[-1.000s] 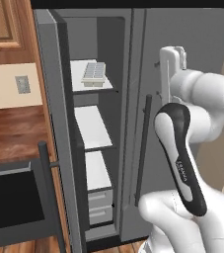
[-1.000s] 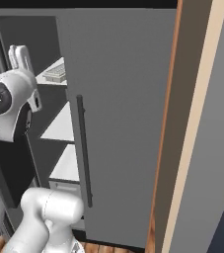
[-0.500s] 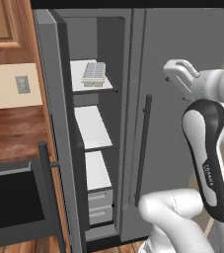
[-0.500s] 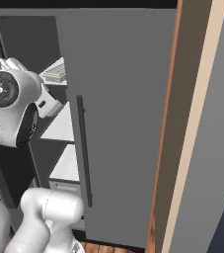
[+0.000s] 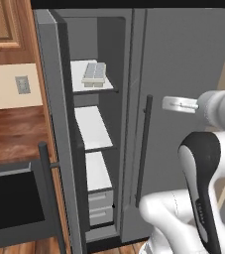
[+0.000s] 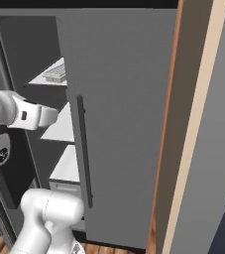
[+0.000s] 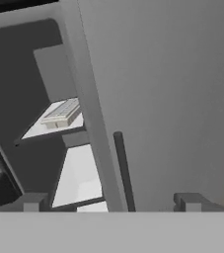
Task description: The ice cube tray has been filled with water. Take the tray and place it in the freezer to make ice. Close the freezer door after placing the tray.
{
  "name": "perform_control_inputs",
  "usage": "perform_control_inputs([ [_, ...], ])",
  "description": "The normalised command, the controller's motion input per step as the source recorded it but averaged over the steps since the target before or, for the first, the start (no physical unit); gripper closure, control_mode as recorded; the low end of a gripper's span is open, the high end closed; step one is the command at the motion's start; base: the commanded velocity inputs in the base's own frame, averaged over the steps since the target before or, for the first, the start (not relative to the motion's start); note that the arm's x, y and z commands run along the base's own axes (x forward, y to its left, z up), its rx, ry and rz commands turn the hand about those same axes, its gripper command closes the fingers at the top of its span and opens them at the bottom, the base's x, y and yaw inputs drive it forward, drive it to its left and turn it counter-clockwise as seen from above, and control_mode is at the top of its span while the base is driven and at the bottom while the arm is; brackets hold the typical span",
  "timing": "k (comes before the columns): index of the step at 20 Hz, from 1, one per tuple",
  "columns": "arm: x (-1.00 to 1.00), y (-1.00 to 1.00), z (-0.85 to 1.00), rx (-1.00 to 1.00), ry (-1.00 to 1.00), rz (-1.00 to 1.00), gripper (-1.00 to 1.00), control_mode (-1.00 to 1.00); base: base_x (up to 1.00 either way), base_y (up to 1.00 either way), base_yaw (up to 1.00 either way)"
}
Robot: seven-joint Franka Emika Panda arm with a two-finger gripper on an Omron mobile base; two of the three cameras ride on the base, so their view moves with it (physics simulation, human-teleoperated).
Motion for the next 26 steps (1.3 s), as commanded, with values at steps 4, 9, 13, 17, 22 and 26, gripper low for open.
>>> perform_control_inputs([
  [4, 0.0, -0.04, -0.35, -0.1, 0.0, 0.0, -1.0, -1.0, 0.0, 0.0, 0.0],
  [9, 0.0, -0.09, -0.47, -0.03, 0.0, 0.0, -1.0, -1.0, 0.0, 0.0, 0.0],
  [13, 0.0, -0.05, -0.36, -0.01, 0.01, 0.0, -1.0, -1.0, 0.0, 0.0, 0.0],
  [17, -0.17, 0.0, -0.06, 0.0, 0.0, 0.0, -1.0, 1.0, -0.34, 0.0, 0.0],
  [22, 0.0, 0.0, 0.0, 0.0, 0.0, 0.0, -1.0, 1.0, -0.7, 0.18, 0.0],
  [26, 0.0, 0.0, 0.0, 0.0, 0.0, 0.0, -1.0, 1.0, -0.47, 0.3, 0.0],
])
